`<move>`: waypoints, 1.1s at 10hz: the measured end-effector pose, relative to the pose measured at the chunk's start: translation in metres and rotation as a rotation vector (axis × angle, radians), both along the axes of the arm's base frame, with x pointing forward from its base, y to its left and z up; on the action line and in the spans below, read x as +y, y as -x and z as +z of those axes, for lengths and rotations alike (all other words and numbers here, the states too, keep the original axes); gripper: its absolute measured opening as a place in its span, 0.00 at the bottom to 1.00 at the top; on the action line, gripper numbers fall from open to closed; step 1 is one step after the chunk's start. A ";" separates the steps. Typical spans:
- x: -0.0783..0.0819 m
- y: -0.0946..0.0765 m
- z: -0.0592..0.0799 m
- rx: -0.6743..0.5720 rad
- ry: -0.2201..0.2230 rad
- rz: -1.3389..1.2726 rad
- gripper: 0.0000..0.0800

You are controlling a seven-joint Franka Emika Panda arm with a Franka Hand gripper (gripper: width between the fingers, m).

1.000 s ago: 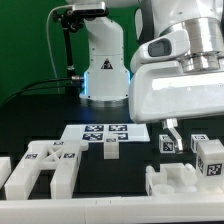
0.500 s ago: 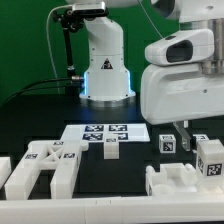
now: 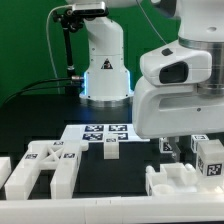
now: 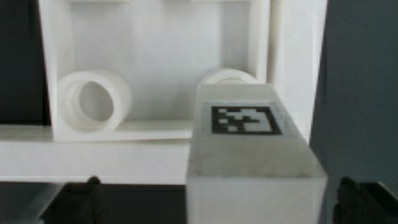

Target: Assemble chair

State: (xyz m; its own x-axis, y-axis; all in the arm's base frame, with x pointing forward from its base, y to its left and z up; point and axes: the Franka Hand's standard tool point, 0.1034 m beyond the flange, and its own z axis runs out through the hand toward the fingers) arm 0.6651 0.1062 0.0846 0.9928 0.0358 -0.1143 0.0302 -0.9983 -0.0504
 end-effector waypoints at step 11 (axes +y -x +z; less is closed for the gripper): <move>0.006 0.005 0.000 -0.060 0.054 -0.852 0.36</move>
Offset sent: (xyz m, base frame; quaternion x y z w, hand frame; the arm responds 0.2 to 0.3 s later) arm 0.0000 0.0000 0.0000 0.0000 0.0000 0.1296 0.9916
